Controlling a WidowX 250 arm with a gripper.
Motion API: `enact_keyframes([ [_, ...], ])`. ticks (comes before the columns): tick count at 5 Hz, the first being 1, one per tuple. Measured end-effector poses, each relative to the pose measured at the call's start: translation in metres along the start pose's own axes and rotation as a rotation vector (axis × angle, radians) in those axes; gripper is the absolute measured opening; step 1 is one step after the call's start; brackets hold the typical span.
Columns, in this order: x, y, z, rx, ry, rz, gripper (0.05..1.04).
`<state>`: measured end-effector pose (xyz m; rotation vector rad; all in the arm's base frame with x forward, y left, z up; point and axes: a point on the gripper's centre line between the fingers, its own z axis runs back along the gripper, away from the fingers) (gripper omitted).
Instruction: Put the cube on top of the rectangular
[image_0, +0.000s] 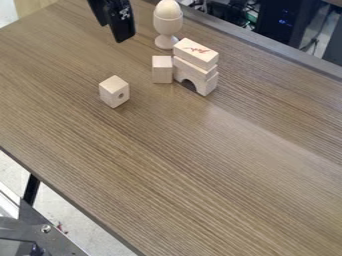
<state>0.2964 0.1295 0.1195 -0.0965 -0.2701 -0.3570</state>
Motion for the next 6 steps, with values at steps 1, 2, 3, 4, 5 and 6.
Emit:
enact_keyframes([
  [1, -0.005, -0.003, -0.011, -0.031, 0.026, 0.01, 0.999],
  [2, -0.015, -0.004, -0.02, -0.023, 0.055, 0.041, 0.999],
  [3, -0.026, -0.006, -0.03, -0.007, 0.085, 0.093, 0.999],
  [4, -0.037, -0.004, -0.04, 0.074, 0.151, 0.146, 0.999],
  [5, -0.035, -0.009, -0.052, 0.144, 0.174, 0.131, 0.999],
  [6, -0.035, -0.008, -0.061, 0.147, 0.173, 0.147, 0.999],
])
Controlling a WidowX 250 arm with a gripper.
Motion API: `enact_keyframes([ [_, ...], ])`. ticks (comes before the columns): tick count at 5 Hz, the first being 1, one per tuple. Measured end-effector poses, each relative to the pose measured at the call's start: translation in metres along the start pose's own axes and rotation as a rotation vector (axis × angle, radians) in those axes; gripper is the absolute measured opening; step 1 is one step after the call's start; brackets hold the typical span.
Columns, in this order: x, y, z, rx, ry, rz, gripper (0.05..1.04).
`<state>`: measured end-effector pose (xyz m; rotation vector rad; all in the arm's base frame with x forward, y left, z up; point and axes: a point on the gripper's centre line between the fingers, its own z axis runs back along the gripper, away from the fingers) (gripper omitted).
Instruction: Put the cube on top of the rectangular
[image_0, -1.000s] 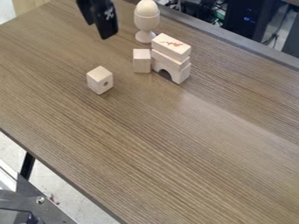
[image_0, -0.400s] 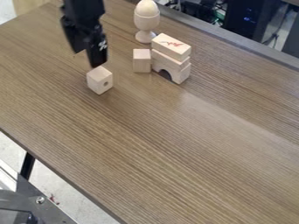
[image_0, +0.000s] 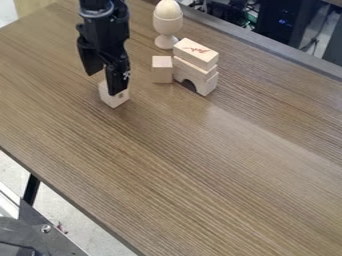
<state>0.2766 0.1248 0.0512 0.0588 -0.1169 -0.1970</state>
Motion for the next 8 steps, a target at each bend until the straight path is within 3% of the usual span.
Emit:
enact_keyframes([
  [1, 0.001, -0.003, 0.0, -0.019, -0.006, 0.013, 0.968],
  [2, 0.001, -0.001, -0.008, -0.017, -0.002, -0.002, 0.692],
  [3, 0.0, 0.002, -0.009, -0.012, -0.003, 0.001, 0.526],
  [4, 0.0, -0.001, -0.009, -0.035, -0.003, -0.027, 0.525],
  [5, 0.01, -0.007, 0.009, -0.079, -0.054, -0.054, 0.525],
  [8, 0.074, -0.039, 0.079, -0.128, -0.198, -0.22, 0.525],
])
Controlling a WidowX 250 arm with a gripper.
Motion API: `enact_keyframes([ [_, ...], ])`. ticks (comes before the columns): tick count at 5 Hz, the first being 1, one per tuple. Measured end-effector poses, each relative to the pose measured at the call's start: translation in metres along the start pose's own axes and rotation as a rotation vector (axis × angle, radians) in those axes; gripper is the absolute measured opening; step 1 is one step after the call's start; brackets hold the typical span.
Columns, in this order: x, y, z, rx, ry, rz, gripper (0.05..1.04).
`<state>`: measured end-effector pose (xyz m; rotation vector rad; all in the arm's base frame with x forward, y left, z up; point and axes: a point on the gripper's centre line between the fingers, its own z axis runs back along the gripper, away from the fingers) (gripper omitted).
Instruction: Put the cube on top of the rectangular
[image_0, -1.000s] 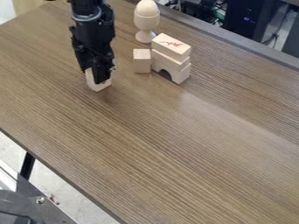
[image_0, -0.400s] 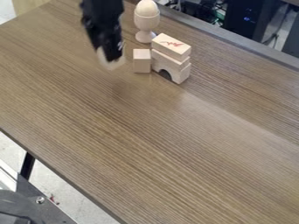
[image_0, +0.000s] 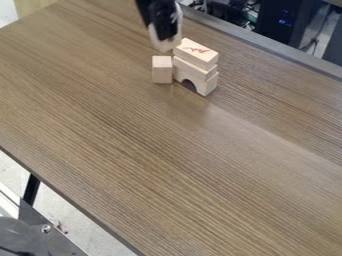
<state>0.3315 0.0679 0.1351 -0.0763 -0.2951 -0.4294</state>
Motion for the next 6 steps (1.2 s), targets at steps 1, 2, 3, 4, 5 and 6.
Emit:
enact_keyframes([
  [1, 0.017, -0.001, 0.01, -0.002, -0.028, -0.003, 0.525],
  [2, 0.023, 0.003, 0.005, -0.011, -0.021, 0.012, 0.525],
  [3, 0.021, 0.006, -0.001, -0.009, 0.006, 0.065, 0.525],
  [4, 0.021, 0.009, -0.009, -0.013, 0.022, 0.146, 0.525],
  [5, 0.023, 0.01, -0.017, -0.024, 0.03, 0.185, 0.525],
  [6, 0.03, 0.007, -0.02, -0.034, 0.024, 0.188, 0.525],
])
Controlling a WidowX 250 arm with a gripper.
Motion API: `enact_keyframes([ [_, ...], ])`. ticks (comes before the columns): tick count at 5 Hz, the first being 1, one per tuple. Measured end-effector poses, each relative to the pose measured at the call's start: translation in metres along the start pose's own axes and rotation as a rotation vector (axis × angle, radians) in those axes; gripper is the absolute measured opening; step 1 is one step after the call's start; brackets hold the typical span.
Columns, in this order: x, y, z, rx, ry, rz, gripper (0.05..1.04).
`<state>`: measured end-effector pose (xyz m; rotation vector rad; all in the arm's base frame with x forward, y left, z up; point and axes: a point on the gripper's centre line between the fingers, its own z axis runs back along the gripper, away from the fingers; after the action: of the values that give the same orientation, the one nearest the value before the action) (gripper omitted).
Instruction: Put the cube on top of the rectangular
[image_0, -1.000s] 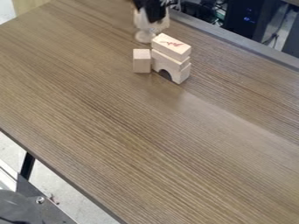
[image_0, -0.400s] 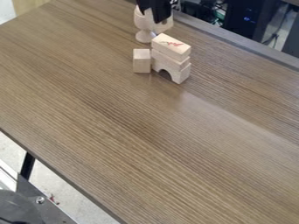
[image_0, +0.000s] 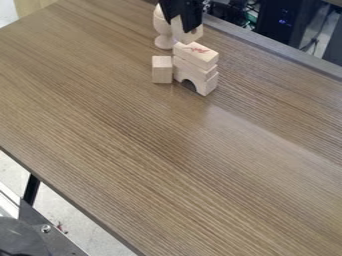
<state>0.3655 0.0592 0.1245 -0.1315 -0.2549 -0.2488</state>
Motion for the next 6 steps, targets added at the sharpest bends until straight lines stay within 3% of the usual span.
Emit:
enact_keyframes([
  [3, 0.005, 0.004, -0.021, 0.007, 0.034, 0.009, 0.525],
  [6, 0.007, 0.01, -0.021, 0.045, 0.022, 0.044, 0.525],
])
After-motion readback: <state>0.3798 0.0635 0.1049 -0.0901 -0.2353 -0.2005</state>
